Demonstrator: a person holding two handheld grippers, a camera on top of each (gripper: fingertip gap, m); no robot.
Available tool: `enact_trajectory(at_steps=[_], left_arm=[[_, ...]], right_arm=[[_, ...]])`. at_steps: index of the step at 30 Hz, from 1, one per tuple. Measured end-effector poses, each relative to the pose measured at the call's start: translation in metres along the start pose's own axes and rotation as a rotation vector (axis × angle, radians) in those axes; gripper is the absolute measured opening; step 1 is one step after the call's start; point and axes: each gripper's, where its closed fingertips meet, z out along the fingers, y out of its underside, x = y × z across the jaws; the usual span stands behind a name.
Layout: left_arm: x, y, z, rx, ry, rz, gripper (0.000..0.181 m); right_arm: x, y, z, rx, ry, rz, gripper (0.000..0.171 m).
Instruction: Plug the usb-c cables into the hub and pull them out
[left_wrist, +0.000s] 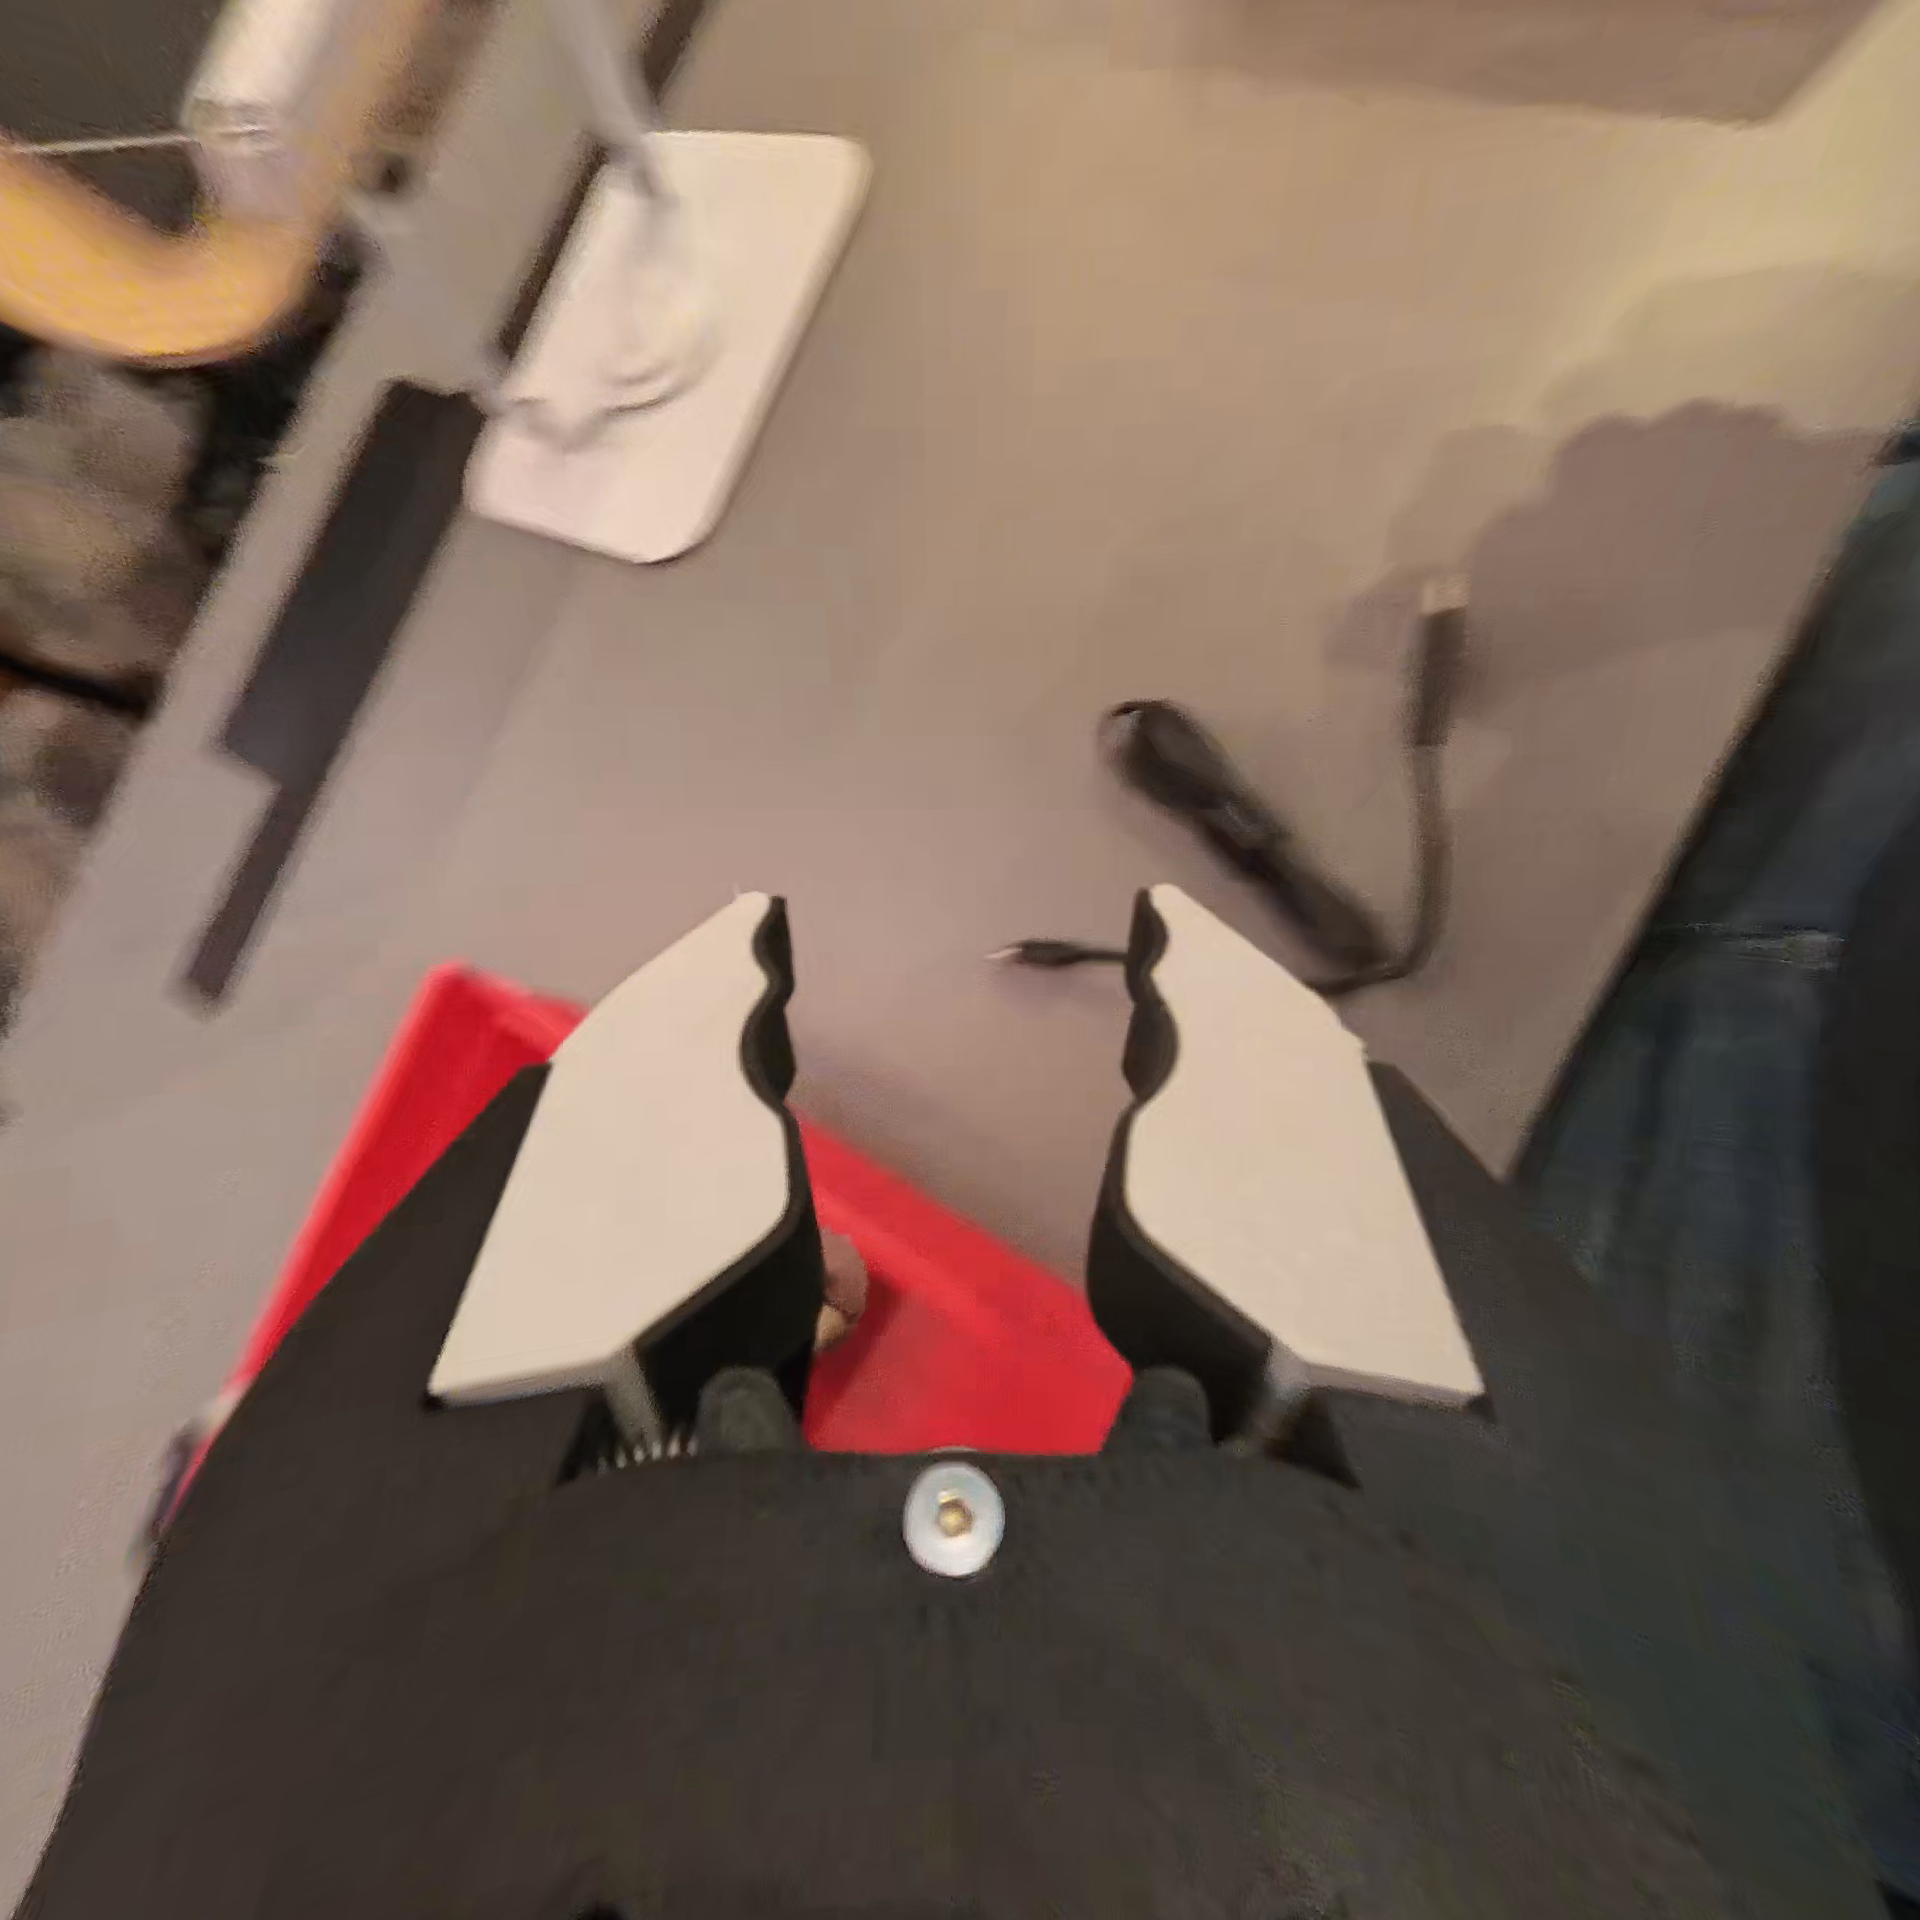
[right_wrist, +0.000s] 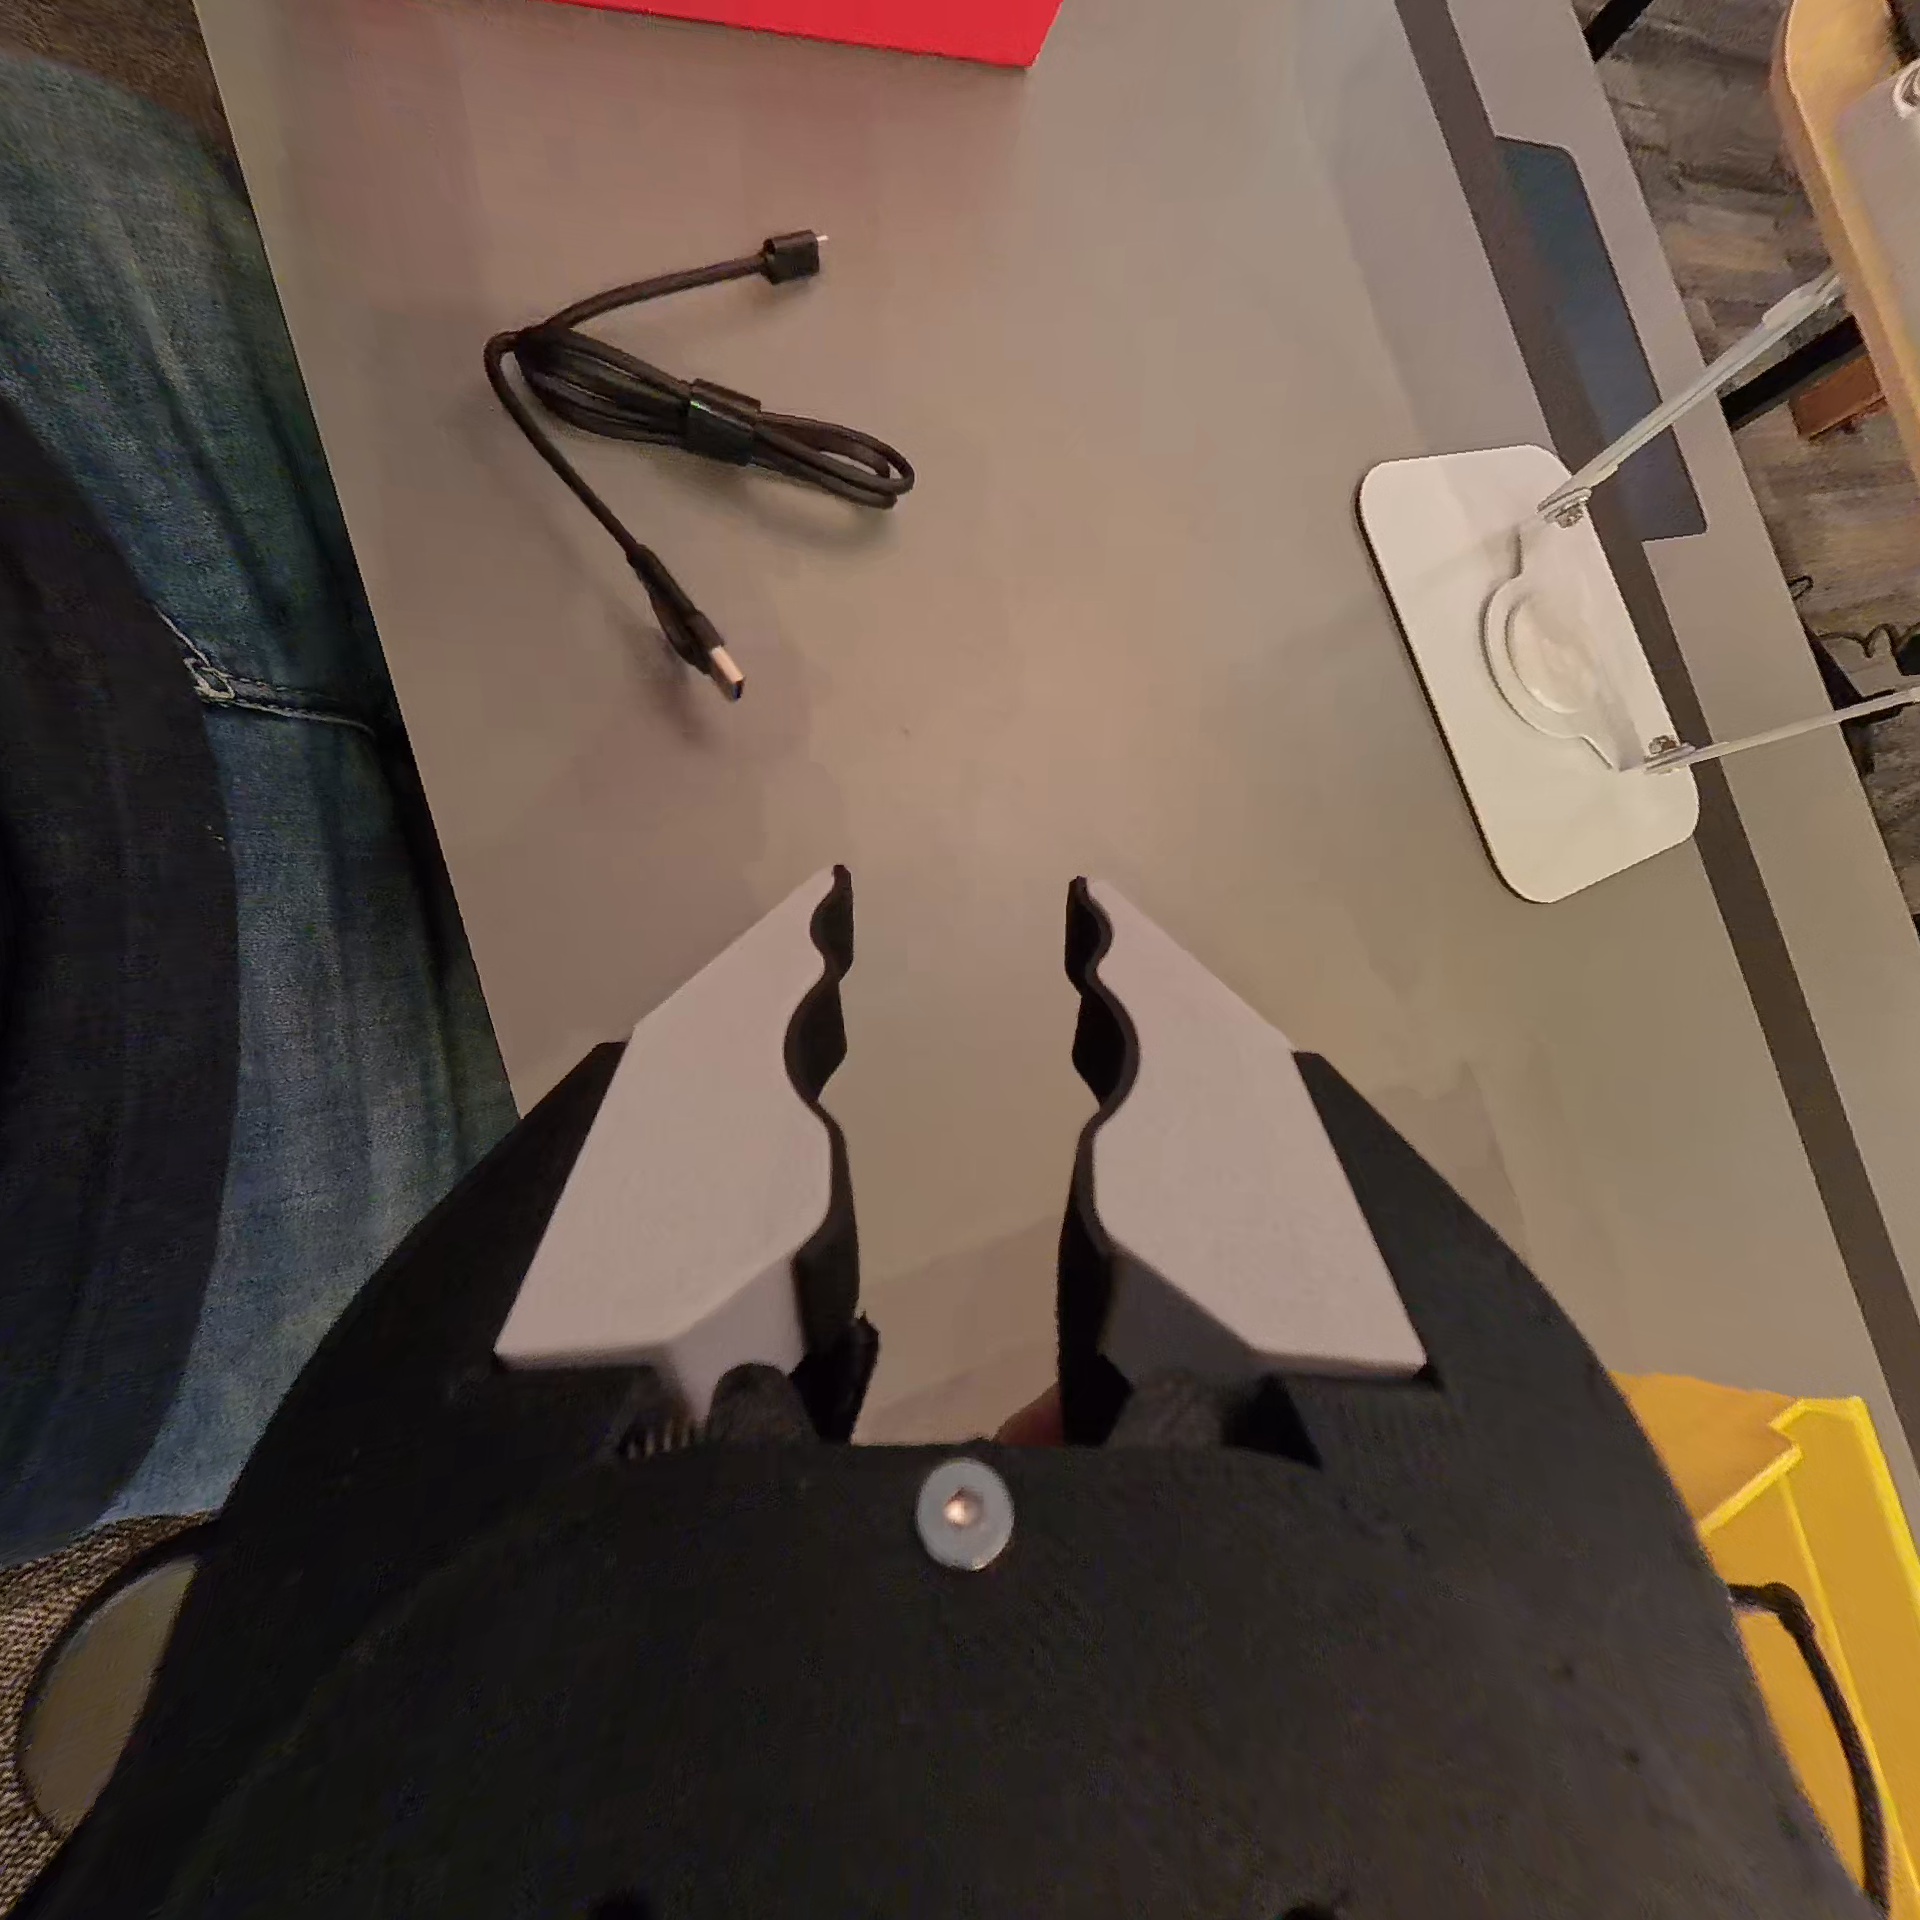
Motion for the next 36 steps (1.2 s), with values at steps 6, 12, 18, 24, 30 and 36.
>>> enact_trajectory(at_steps=[6, 12, 18, 24, 30, 36], left_arm=[[-0.095, 0.105, -0.012, -0.371, -0.149, -0.073, 0.051], [-0.115, 0.172, 0.041, -0.588, -0.019, -0.143, 0.045], [-0.101, 0.191, 0.070, -0.727, 0.179, -0.155, 0.055], [-0.103, 0.201, 0.091, -0.773, 0.170, -0.155, 0.022], [-0.110, 0.191, 0.079, -0.673, 0.089, -0.131, 0.021], [-0.134, 0.144, 0.035, -0.429, -0.054, -0.151, 0.022]], right_arm=[[-0.004, -0.005, 0.003, 0.008, -0.013, -0.012, 0.038], [-0.008, -0.005, 0.005, -0.002, -0.023, -0.022, 0.038], [-0.009, -0.004, 0.006, -0.005, -0.031, -0.020, 0.038], [-0.011, -0.002, 0.009, 0.003, -0.038, -0.013, 0.038], [-0.011, 0.001, 0.010, 0.007, -0.041, -0.009, 0.038], [-0.010, -0.008, 0.009, 0.040, -0.035, -0.009, 0.038]])
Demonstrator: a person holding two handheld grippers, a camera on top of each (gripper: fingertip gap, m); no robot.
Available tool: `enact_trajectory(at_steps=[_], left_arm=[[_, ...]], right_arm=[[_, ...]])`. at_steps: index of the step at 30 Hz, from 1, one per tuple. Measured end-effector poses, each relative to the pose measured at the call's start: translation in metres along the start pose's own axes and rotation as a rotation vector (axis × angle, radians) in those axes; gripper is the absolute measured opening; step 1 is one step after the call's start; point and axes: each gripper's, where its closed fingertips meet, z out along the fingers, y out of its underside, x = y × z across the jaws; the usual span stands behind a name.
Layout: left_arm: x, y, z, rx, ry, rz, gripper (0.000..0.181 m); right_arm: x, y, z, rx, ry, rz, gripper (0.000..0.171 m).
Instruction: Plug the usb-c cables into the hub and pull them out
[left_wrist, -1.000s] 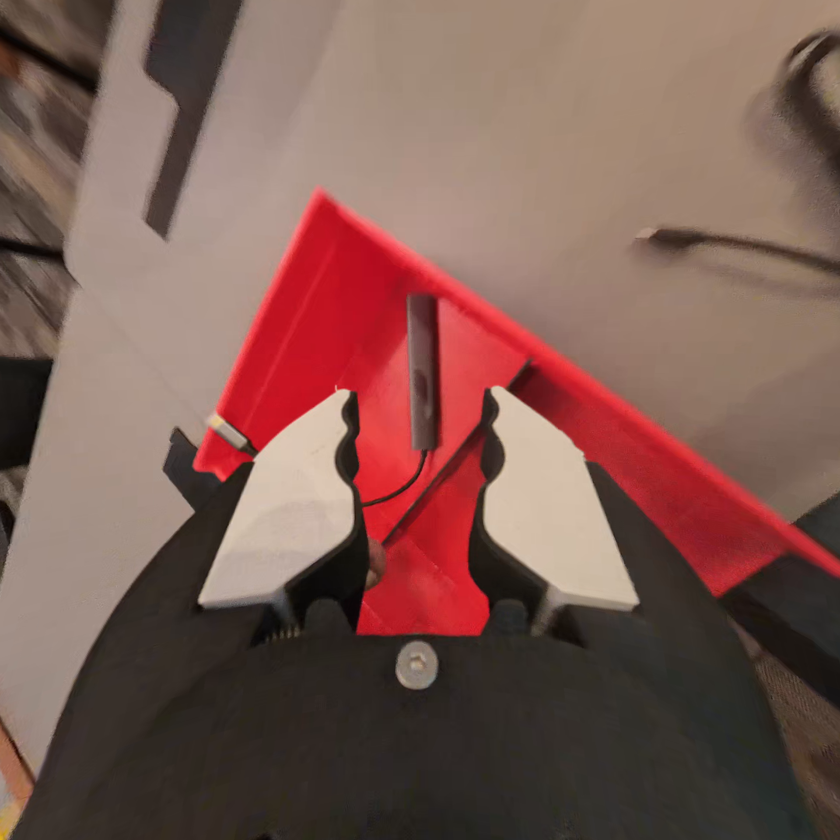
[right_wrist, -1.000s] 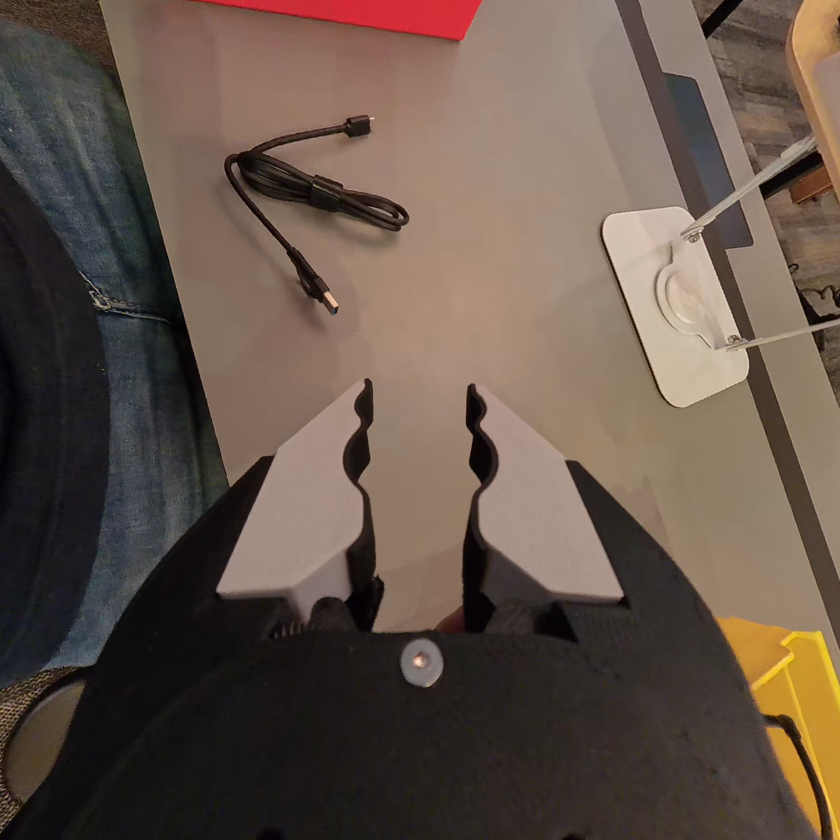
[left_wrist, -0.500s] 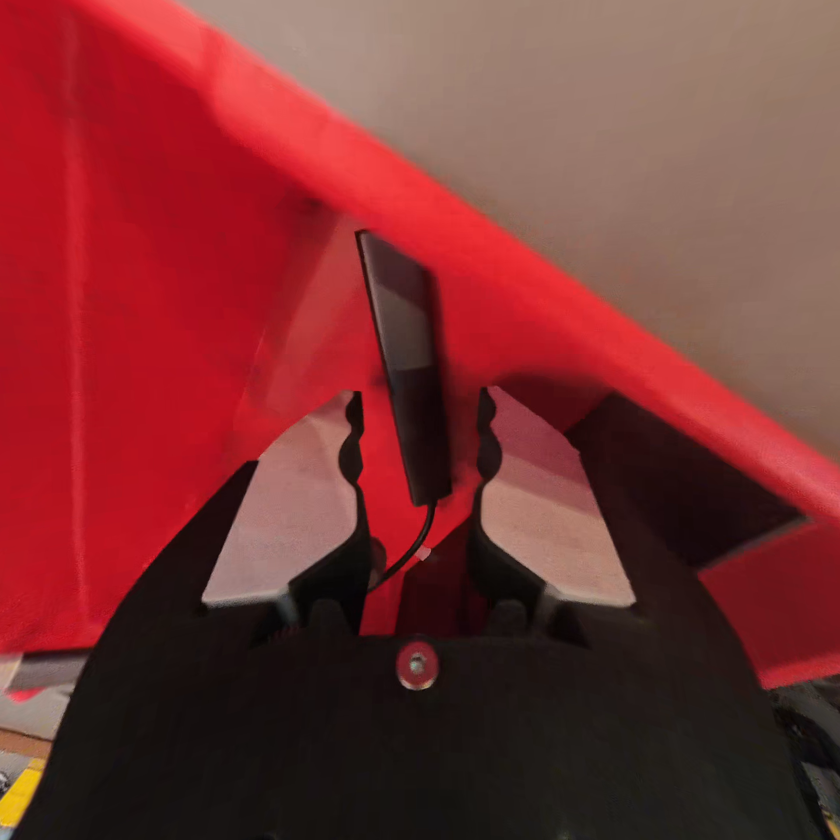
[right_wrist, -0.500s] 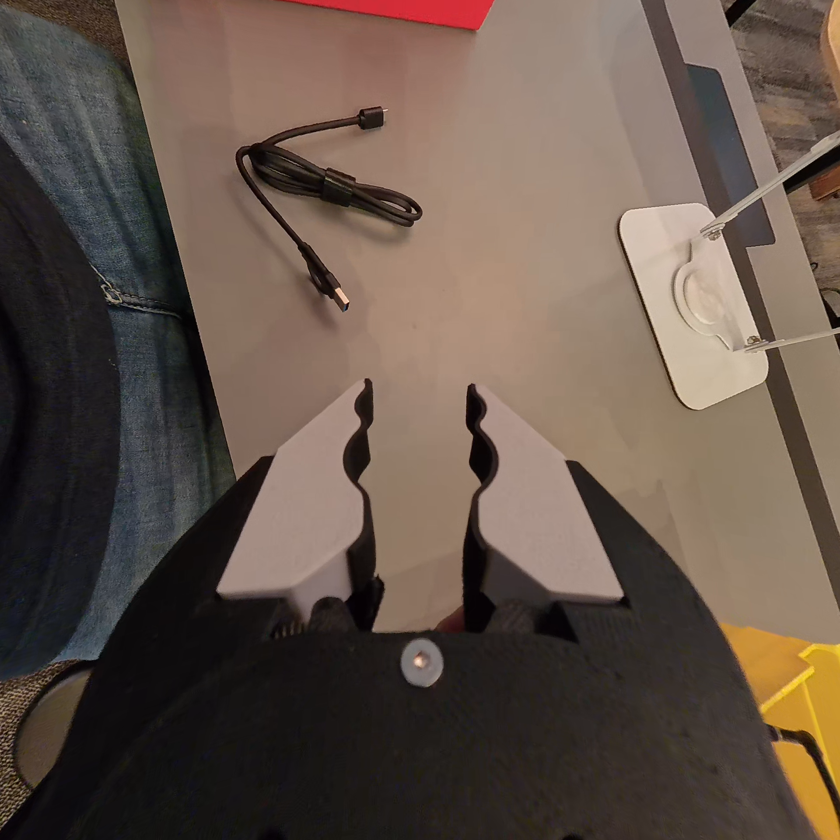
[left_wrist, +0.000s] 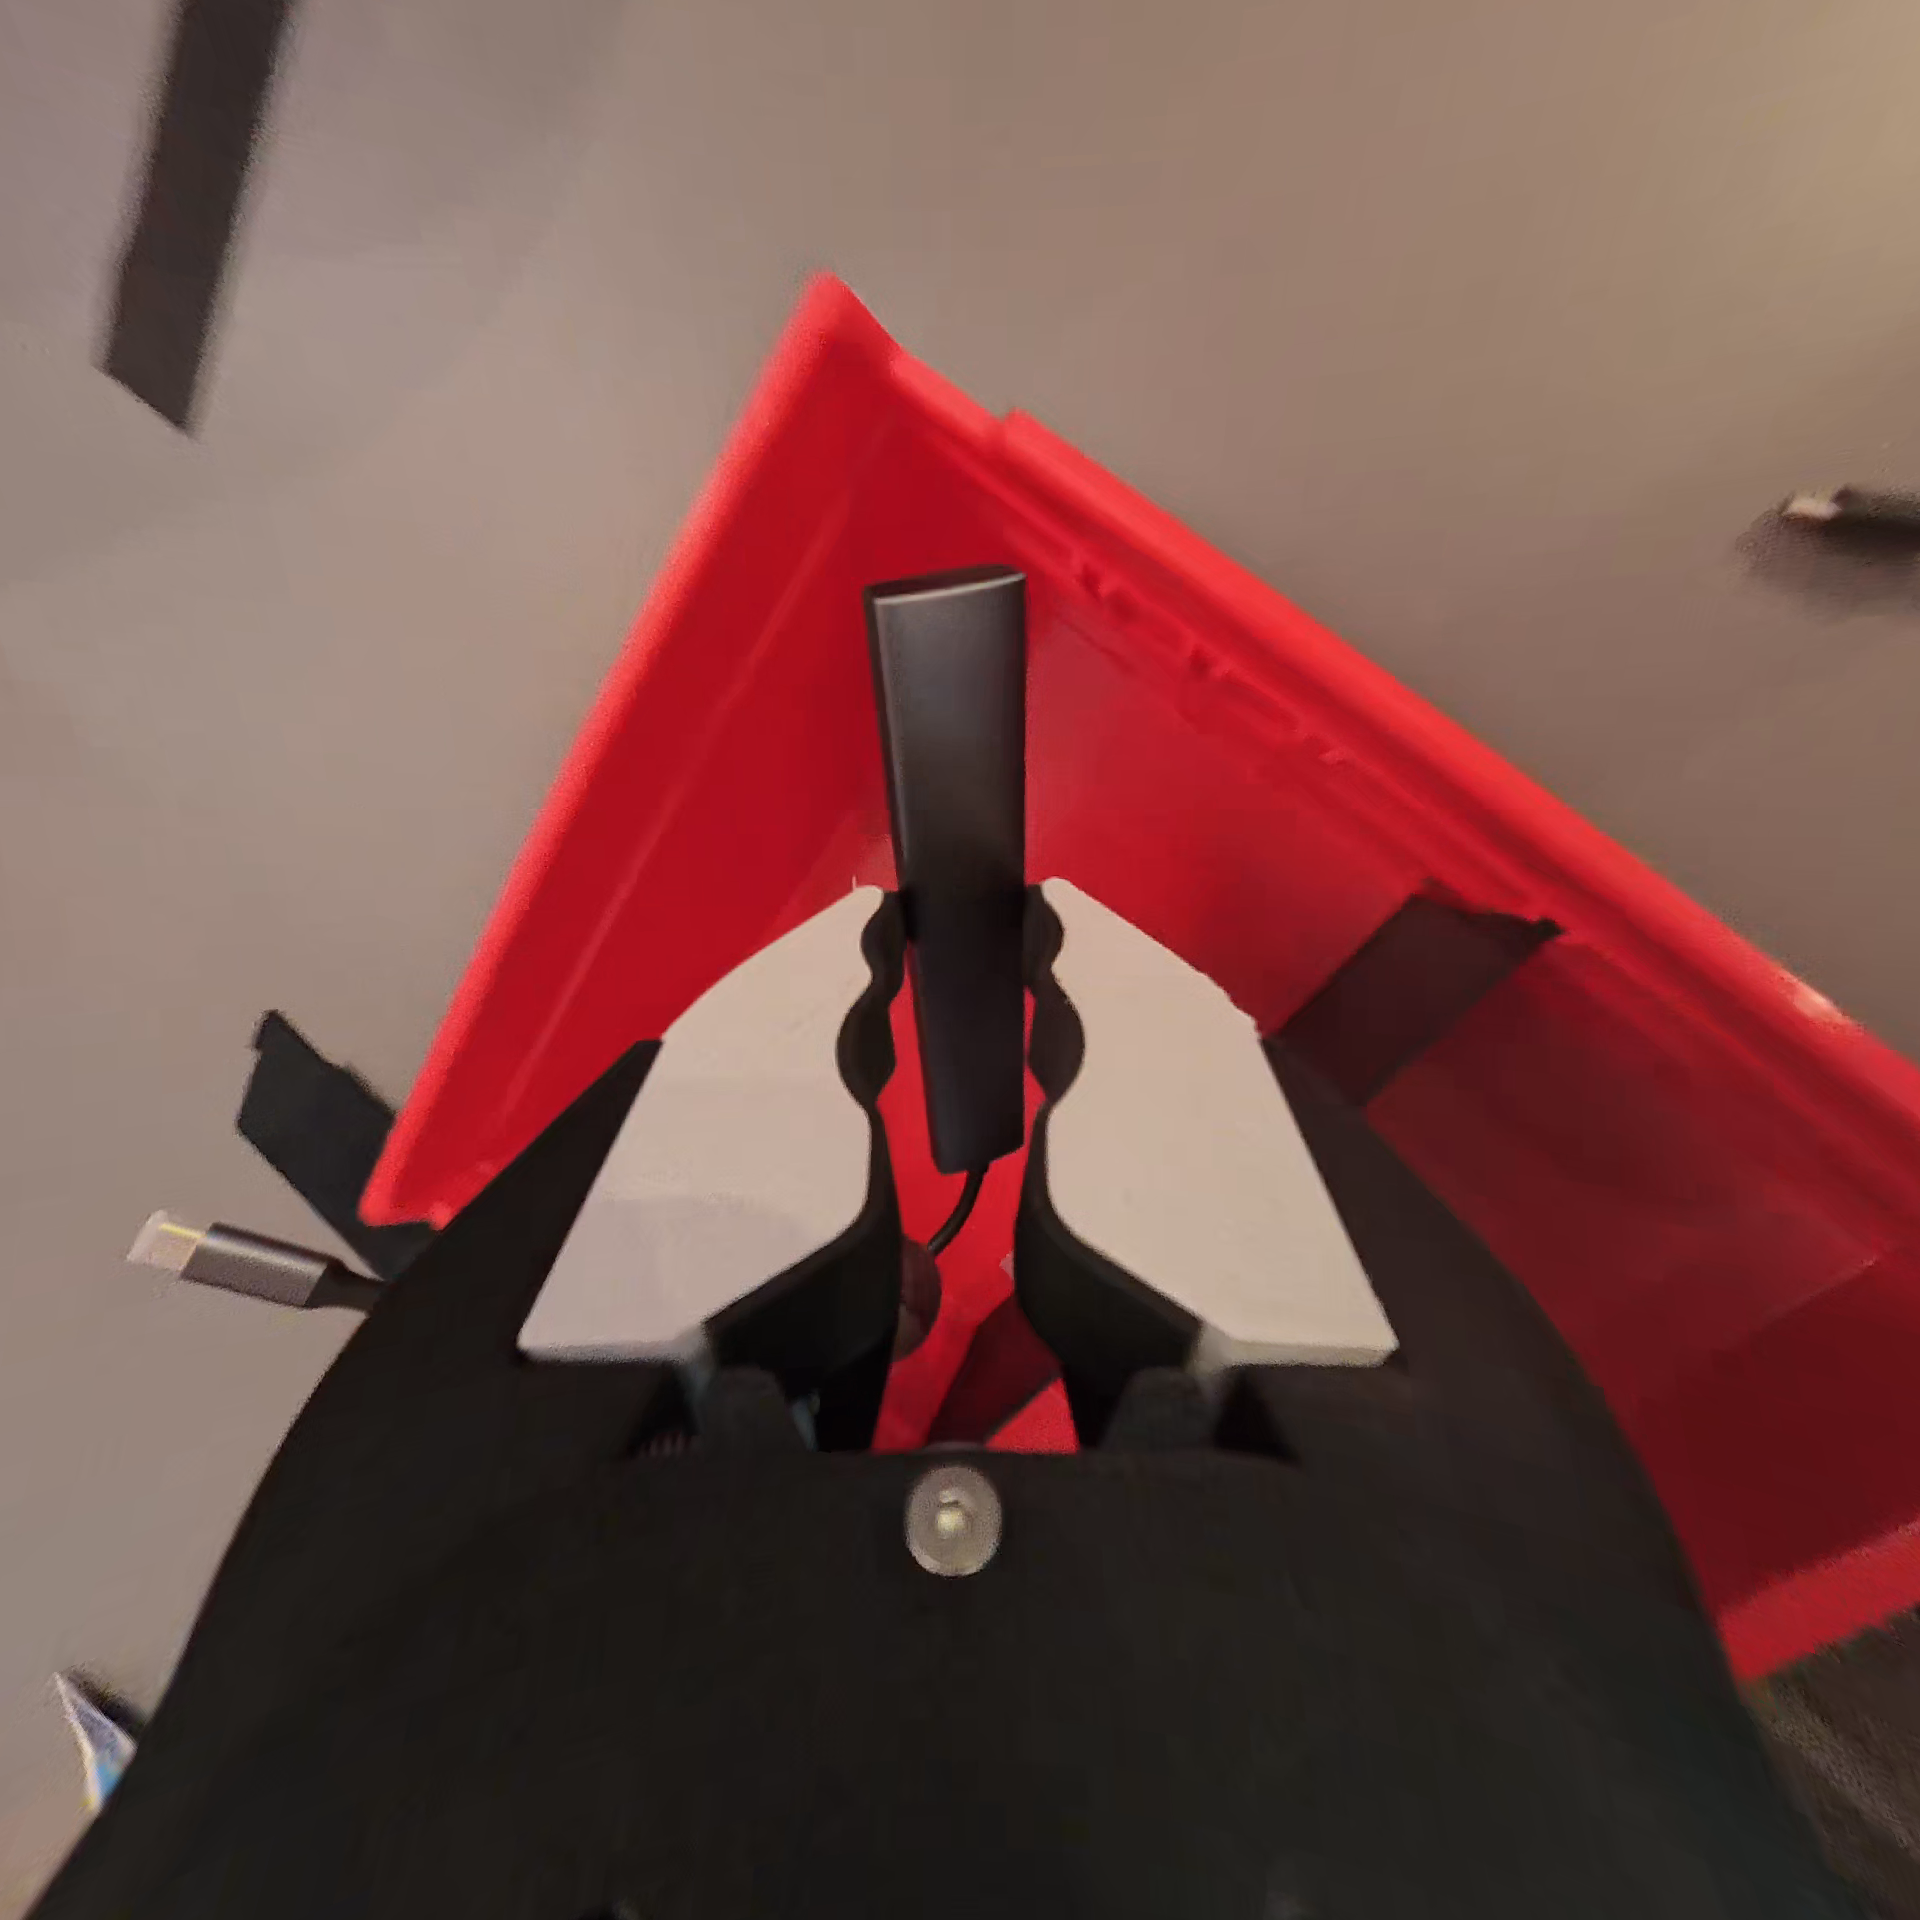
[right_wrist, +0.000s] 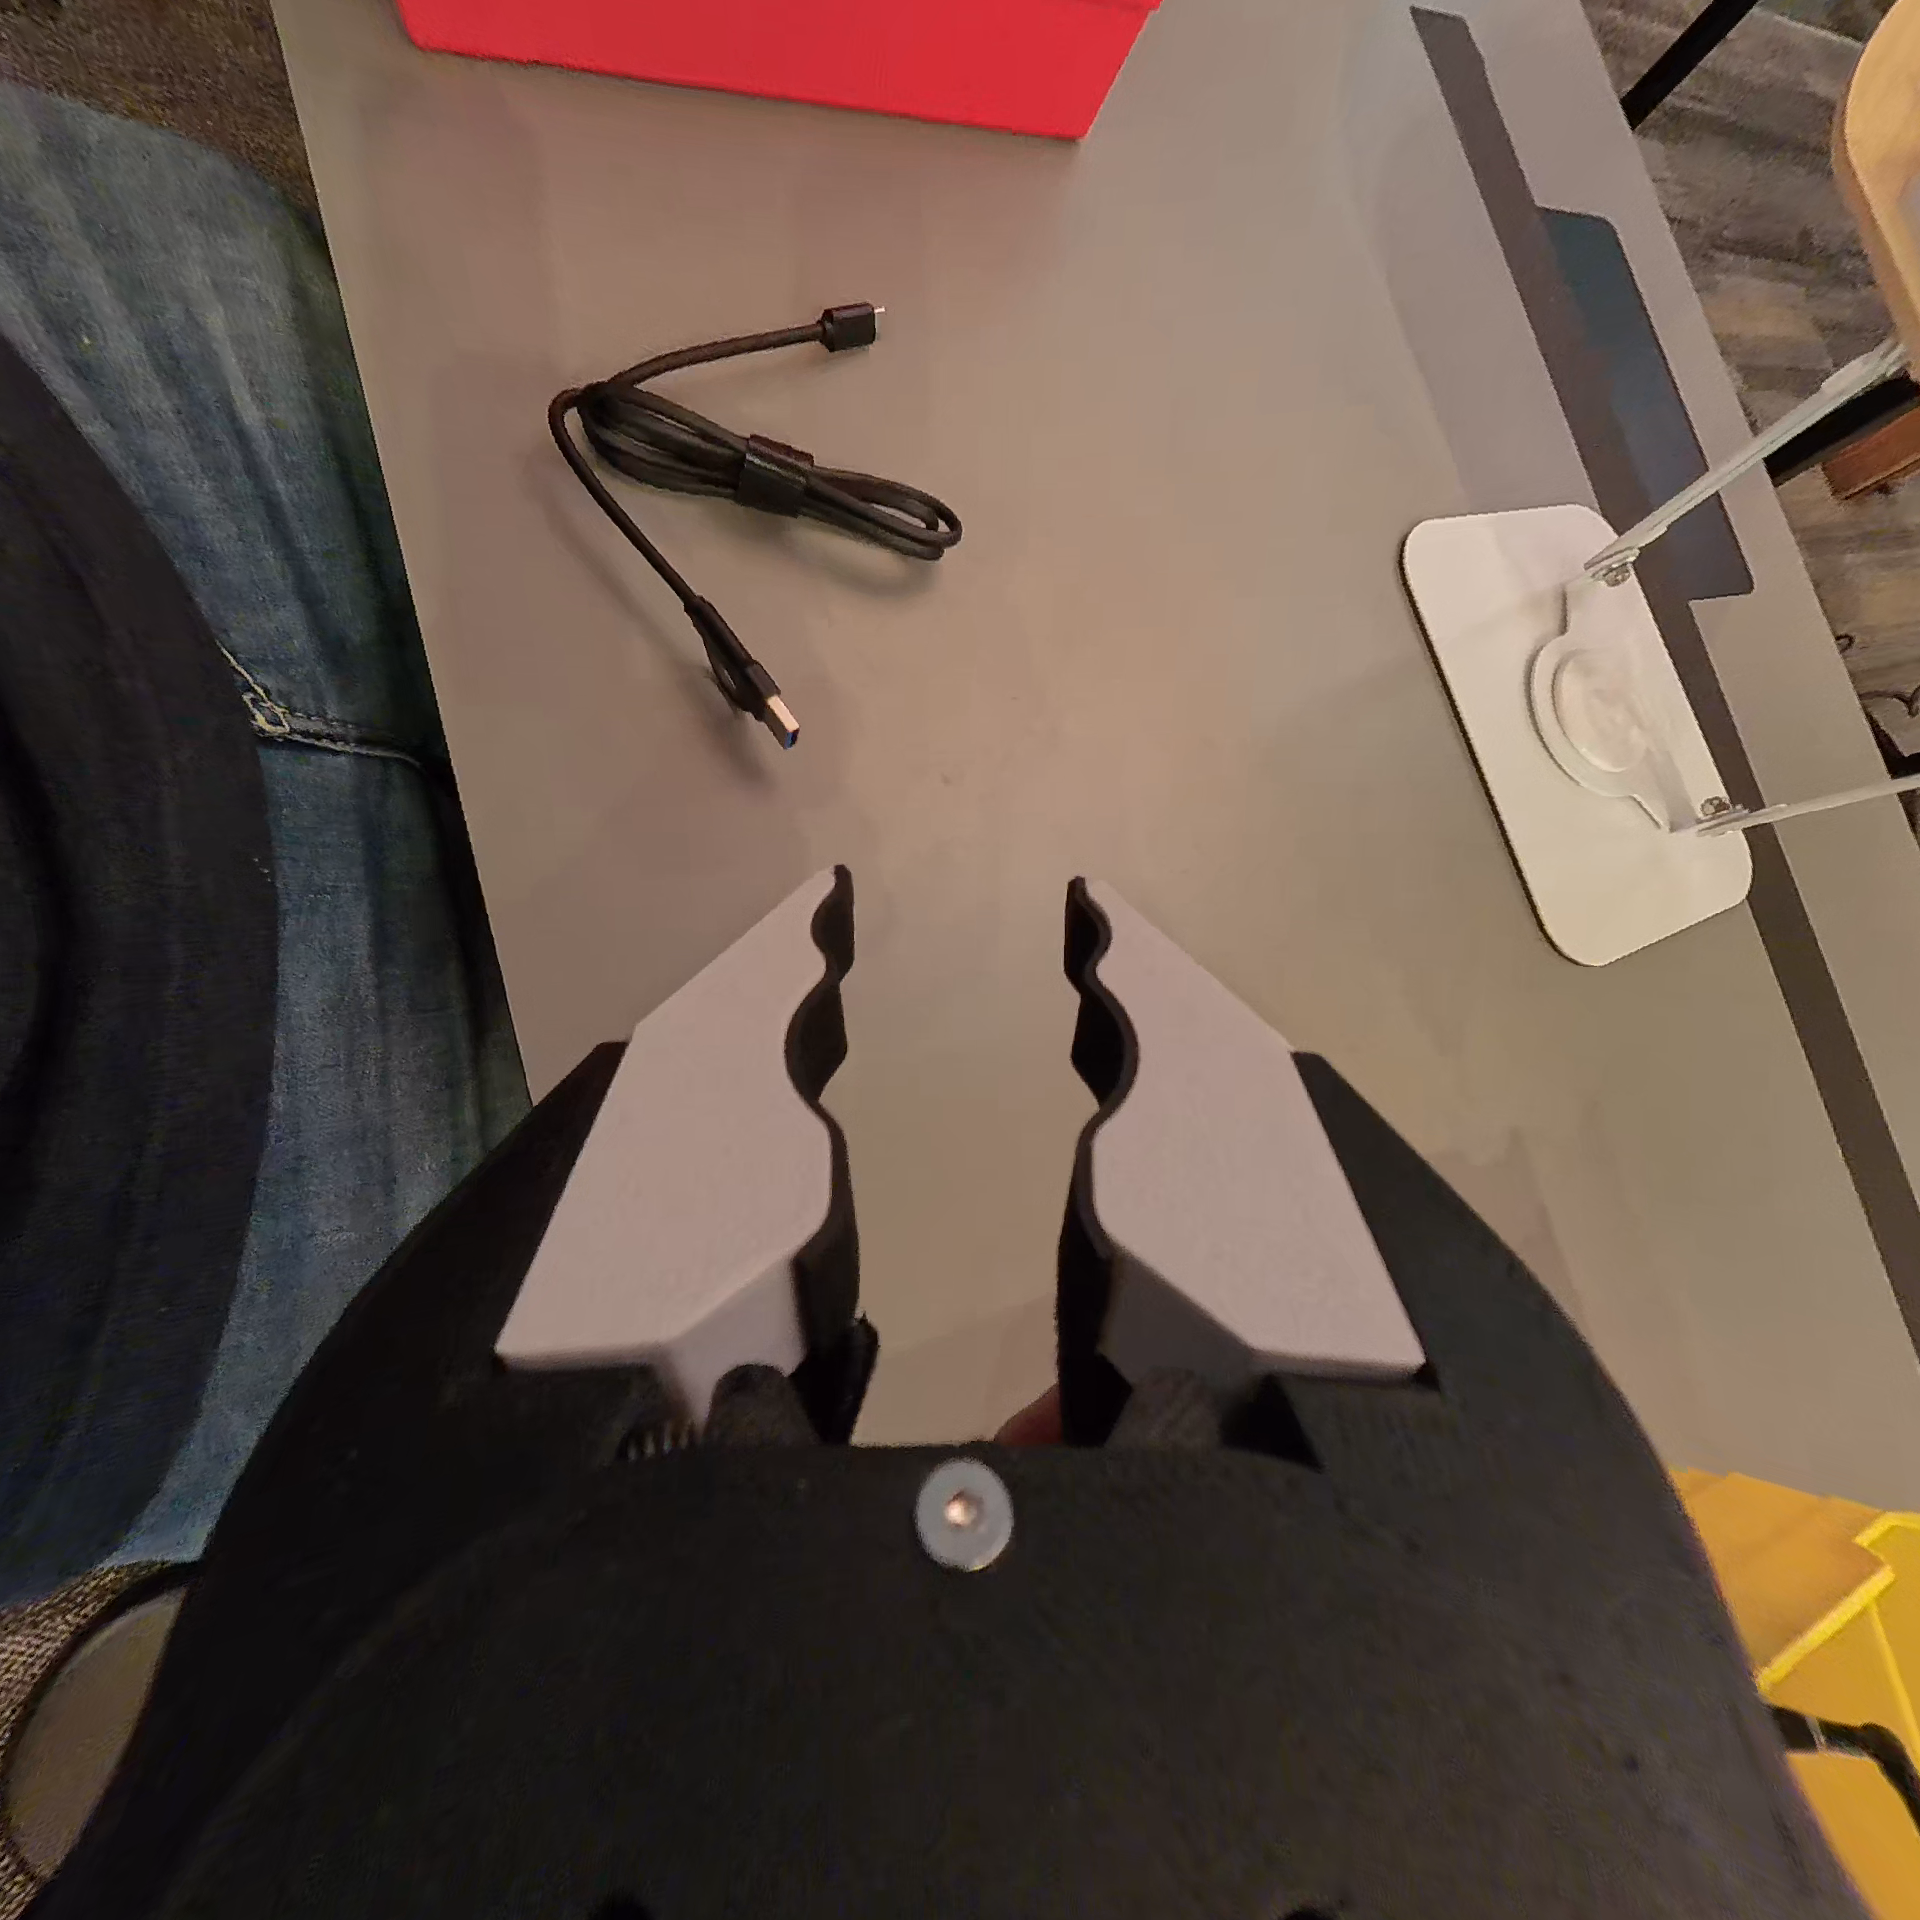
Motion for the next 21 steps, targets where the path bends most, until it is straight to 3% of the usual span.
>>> enact_trajectory(at_steps=[7, 12, 18, 21], left_arm=[[-0.001, -0.050, -0.092, 0.348, -0.084, -0.010, 0.022], [0.045, -0.113, -0.155, 0.661, 0.013, 0.038, 0.021], [0.128, -0.174, -0.178, 0.893, 0.250, 0.141, 0.021], [0.157, -0.200, -0.179, 0.989, 0.363, 0.093, 0.021]], right_arm=[[0.003, -0.022, 0.000, 0.067, 0.033, -0.001, 0.040], [0.011, -0.066, 0.003, 0.207, 0.073, 0.019, 0.046], [0.012, -0.130, 0.018, 0.433, 0.047, 0.054, 0.052], [0.019, -0.147, 0.034, 0.486, 0.078, 0.077, 0.057]])
